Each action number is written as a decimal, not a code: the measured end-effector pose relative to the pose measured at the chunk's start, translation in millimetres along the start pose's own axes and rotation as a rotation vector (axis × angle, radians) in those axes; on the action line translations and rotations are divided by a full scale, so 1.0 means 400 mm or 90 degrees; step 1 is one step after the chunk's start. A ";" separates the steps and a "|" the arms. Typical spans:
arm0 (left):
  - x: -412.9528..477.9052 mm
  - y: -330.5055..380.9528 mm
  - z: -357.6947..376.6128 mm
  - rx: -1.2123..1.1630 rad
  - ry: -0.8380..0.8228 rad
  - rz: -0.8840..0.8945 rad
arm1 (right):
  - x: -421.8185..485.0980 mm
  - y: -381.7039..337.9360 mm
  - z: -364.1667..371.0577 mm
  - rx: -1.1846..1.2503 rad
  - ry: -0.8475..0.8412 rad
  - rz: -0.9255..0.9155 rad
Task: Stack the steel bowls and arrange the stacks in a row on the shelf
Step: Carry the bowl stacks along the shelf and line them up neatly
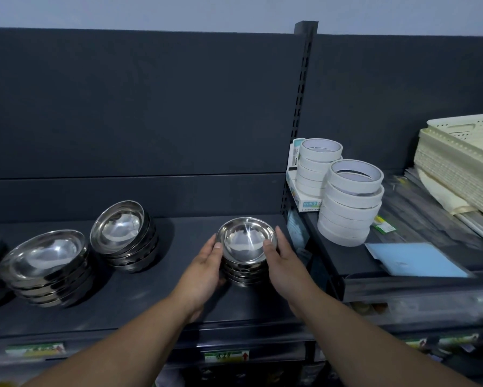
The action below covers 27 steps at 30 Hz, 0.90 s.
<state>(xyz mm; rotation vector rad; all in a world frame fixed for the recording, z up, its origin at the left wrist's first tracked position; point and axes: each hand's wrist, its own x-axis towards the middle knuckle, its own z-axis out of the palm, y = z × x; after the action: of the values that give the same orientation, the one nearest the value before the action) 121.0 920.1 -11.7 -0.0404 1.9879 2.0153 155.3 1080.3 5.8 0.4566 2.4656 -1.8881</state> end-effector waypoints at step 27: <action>-0.002 0.047 0.019 0.236 0.088 0.031 | -0.015 -0.018 -0.010 -0.060 -0.014 -0.003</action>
<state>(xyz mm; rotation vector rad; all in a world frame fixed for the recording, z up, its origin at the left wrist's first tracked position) 118.7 927.5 7.1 -0.0504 2.4403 1.6801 160.2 1080.9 14.8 0.4249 2.5306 -1.7583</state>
